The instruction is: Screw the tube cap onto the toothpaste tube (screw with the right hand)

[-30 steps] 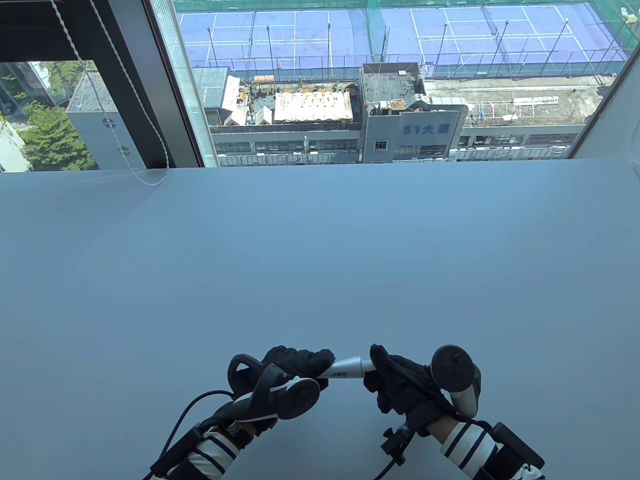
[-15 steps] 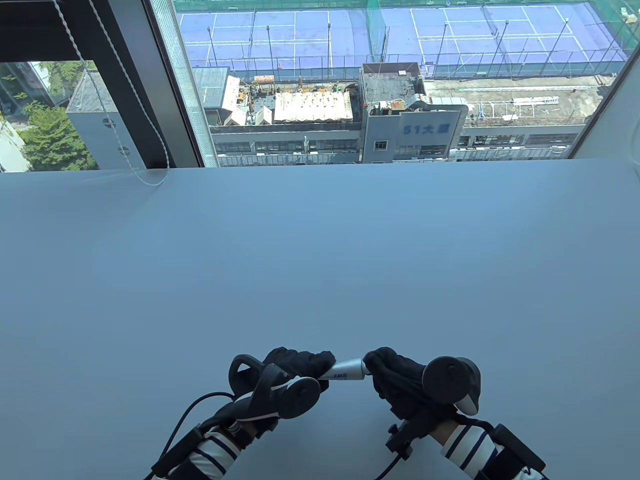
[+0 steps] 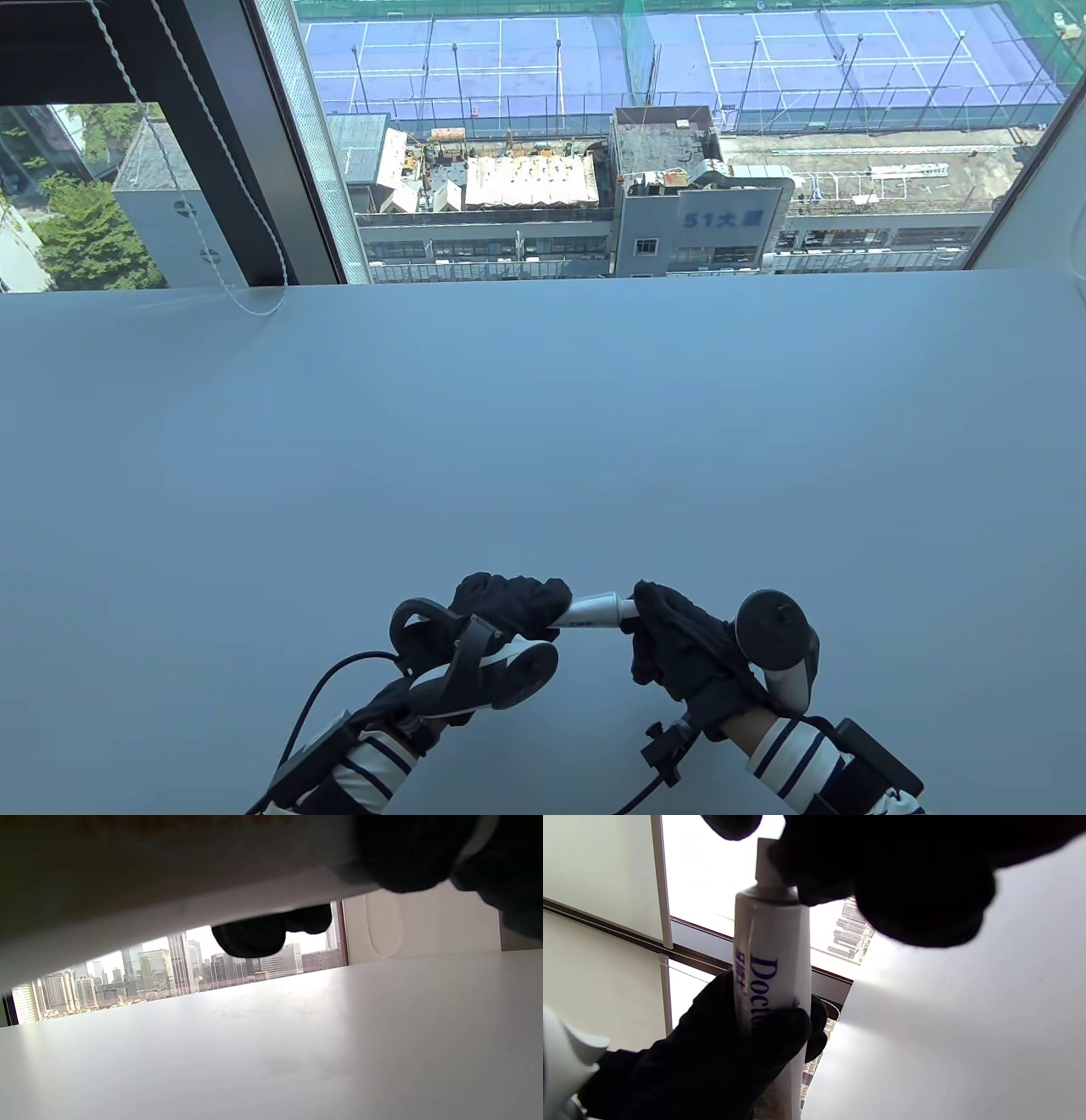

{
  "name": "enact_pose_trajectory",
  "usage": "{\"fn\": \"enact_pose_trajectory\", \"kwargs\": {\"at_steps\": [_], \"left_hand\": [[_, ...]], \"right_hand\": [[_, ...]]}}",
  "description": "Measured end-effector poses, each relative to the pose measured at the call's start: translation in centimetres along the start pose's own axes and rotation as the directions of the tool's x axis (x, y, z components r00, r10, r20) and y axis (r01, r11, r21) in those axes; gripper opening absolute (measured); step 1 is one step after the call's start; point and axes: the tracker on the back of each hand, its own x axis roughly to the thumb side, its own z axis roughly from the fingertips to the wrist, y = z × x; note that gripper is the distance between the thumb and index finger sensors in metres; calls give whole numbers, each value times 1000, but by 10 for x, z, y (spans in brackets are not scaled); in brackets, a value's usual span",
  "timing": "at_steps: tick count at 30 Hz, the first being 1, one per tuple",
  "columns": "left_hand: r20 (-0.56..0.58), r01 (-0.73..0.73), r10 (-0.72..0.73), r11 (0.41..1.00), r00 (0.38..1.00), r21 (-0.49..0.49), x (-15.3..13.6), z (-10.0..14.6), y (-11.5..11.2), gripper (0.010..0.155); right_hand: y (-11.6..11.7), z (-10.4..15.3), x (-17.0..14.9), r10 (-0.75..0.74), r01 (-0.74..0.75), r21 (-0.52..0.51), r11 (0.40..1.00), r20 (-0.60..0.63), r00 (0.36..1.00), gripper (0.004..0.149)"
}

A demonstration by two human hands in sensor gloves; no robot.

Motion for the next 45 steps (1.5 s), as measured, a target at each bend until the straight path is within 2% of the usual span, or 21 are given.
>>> {"fn": "enact_pose_trajectory", "kwargs": {"at_steps": [1, 3, 6, 9, 10, 12, 14, 18, 20, 23, 25, 28, 36, 39, 41, 45], "left_hand": [[-68, -95, 93, 995, 993, -14, -6, -7, 2, 58], [-196, -276, 252, 956, 948, -102, -18, -24, 5, 53], [-372, -520, 431, 834, 822, -185, -32, -50, 2, 50], [-548, -686, 478, 674, 687, -273, -42, -78, -16, 51], [-583, -714, 480, 644, 656, -275, -43, -82, -21, 51], [-677, -790, 472, 546, 565, -280, -41, -94, -41, 50], [-713, -801, 443, 527, 544, -284, -36, -100, -53, 50], [-748, -787, 383, 543, 543, -293, -23, -111, -70, 51], [-753, -761, 345, 573, 561, -305, -18, -114, -73, 50], [-719, -667, 281, 670, 635, -326, -13, -117, -73, 52], [-707, -633, 266, 705, 655, -321, -9, -119, -71, 57], [-657, -513, 160, 765, 737, -389, -7, -121, -69, 62], [-545, -336, 25, 810, 838, -481, 0, -117, -67, 63], [-523, -280, 15, 858, 852, -432, -3, -108, -59, 67], [-521, -263, 37, 893, 853, -366, -12, -100, -47, 68], [-442, -193, 83, 959, 893, -210, -36, -75, -14, 61]], "right_hand": [[-3, 0, 2, 11, -11, -10, 1000, 12, 1000, 58], [-8, 0, 2, 29, -28, -29, 999, 17, 999, 58], [-15, 0, -1, 22, -23, -57, 998, -4, 1000, 58], [-20, 0, -3, 36, -37, -65, 997, -20, 999, 58], [-21, 0, -4, 39, -41, -65, 997, -24, 999, 58], [-23, -1, -5, 51, -53, -68, 996, -30, 998, 58], [-24, -1, -7, 56, -59, -63, 996, -41, 998, 58], [-26, -1, -11, 60, -64, -60, 996, -52, 997, 58], [-26, -1, -11, 62, -65, -59, 996, -54, 997, 58], [-26, -1, -11, 70, -73, -50, 996, -57, 996, 58], [-26, -1, -11, 73, -76, -46, 996, -59, 996, 58], [-25, -1, -11, 76, -79, -41, 996, -64, 995, 58], [-22, -1, -12, 97, -98, -21, 995, -66, 993, 59], [-23, -1, -11, 105, -107, -29, 994, -61, 993, 57], [-26, -2, -8, 144, -146, -50, 988, -51, 988, 50], [-33, -7, 4, 346, -344, -55, 937, 31, 938, 41]]}}
